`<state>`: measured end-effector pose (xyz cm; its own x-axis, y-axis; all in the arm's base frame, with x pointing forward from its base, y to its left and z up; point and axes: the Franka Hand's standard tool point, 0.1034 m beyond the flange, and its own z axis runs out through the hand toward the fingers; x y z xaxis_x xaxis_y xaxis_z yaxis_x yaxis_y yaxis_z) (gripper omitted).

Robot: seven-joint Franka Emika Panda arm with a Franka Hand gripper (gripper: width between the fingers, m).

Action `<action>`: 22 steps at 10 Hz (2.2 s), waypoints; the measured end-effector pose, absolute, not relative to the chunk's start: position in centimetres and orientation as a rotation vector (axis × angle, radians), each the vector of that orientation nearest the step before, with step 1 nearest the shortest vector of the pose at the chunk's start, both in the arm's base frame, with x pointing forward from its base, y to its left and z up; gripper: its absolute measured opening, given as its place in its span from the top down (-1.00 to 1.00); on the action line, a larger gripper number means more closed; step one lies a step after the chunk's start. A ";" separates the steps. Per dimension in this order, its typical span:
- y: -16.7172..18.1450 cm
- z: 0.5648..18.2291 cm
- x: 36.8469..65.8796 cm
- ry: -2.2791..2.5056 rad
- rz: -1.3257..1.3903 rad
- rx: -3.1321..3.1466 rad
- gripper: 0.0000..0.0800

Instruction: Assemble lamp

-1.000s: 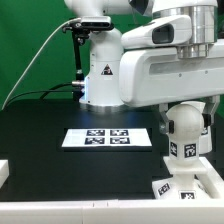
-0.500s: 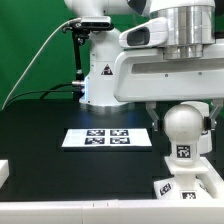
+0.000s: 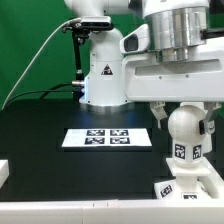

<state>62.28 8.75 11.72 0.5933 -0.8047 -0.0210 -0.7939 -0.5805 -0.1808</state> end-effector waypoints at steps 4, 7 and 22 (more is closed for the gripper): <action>8.7 11.7 62.0 0.687 -0.107 -2.932 -0.74; 9.9 12.1 61.8 0.256 -0.140 -3.012 -0.75; 10.4 11.7 62.6 -0.509 -0.179 -3.094 -0.43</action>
Offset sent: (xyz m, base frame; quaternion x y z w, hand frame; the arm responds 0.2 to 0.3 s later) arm 0.0061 -0.0024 0.0050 -0.0081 -0.0276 -0.3155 0.9485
